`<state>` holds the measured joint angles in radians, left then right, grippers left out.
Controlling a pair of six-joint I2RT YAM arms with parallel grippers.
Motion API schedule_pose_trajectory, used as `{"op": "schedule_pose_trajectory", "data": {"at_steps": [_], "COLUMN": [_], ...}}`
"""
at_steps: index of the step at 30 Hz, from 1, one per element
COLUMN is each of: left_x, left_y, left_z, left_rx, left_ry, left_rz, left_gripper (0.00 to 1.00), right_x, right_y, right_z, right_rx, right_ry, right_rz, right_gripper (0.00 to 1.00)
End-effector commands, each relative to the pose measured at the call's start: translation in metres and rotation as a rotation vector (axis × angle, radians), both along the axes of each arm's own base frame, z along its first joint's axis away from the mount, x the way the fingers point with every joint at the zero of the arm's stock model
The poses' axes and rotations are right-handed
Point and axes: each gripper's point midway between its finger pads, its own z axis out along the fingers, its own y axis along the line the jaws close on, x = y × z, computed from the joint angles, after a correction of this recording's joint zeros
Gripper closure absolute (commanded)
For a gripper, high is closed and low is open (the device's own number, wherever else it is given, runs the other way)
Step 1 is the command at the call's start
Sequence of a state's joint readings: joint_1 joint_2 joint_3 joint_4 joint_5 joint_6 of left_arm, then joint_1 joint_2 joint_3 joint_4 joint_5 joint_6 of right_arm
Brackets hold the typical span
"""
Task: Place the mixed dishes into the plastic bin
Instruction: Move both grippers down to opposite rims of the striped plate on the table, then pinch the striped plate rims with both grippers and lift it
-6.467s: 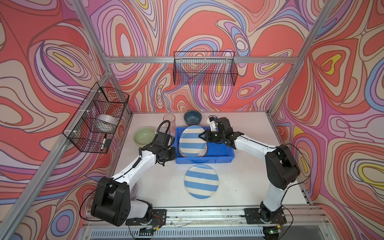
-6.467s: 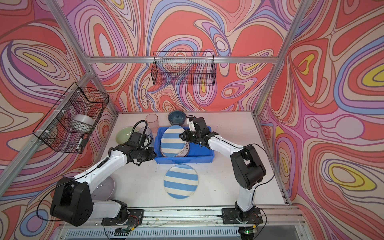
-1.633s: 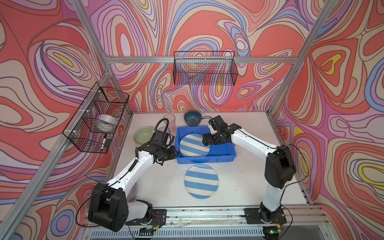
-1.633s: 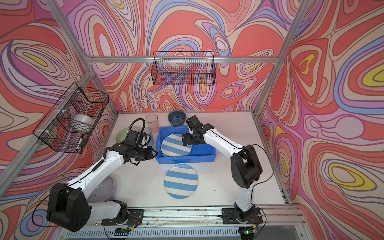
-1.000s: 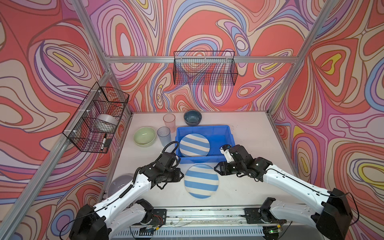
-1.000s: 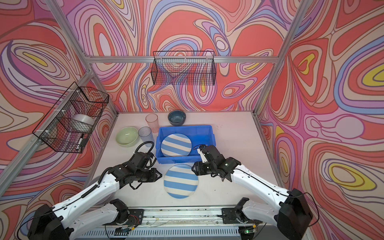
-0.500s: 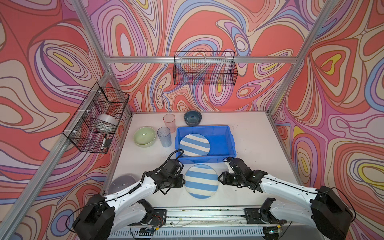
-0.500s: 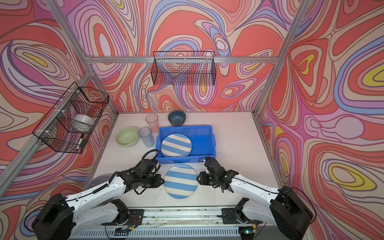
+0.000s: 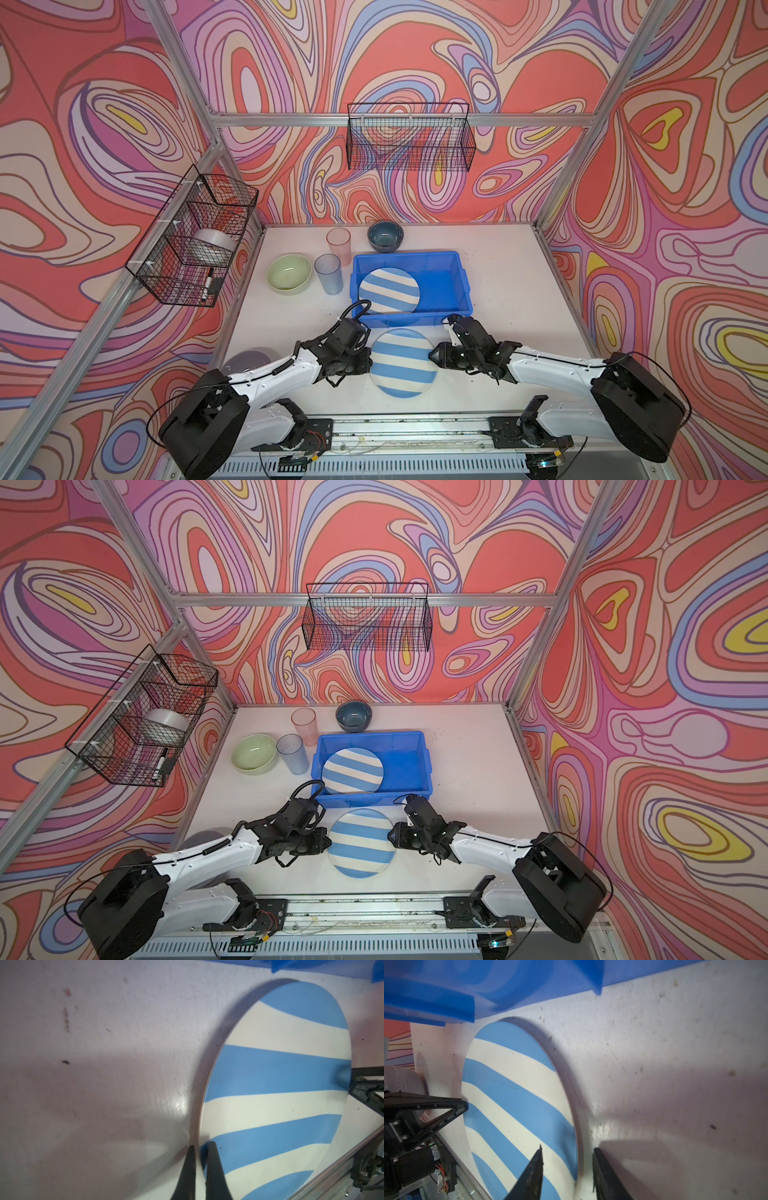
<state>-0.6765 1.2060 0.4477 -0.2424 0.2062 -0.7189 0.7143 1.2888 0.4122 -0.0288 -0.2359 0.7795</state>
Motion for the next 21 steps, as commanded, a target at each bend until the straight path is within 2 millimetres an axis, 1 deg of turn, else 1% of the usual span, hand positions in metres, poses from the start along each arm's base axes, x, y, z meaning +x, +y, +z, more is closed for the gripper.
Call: {"op": "schedule_pose_trajectory", "data": {"at_steps": [1,4,8,14,16,21], "left_x": [-0.005,-0.008,-0.011,-0.017,-0.019,-0.018], "left_y": [0.008,0.010,0.015,0.021,0.021,0.018], "left_z": [-0.014,-0.017,-0.021,-0.029,-0.031,-0.028], "left_rx": [0.033,0.041,0.058,0.080,0.077,0.059], "left_ry": [0.025,0.036,0.043,0.065,0.070,0.066], "left_rz": [0.026,0.028,0.035,0.042,0.045,0.047], "left_gripper": [0.96,0.96,0.96,0.97,0.97,0.96], "right_x": [-0.006,-0.007,-0.009,-0.012,-0.012,-0.012], "right_y": [0.004,0.013,0.024,0.032,0.033,0.035], "right_z": [-0.006,0.001,0.015,0.035,0.040,0.044], "right_rx": [0.026,0.077,0.151,0.225,0.235,0.242], "right_ry": [0.024,0.021,0.005,-0.024,-0.032,-0.027], "right_rz": [0.018,0.046,0.088,0.122,0.126,0.128], "right_gripper": [0.59,0.59,0.62,0.66,0.68,0.79]}}
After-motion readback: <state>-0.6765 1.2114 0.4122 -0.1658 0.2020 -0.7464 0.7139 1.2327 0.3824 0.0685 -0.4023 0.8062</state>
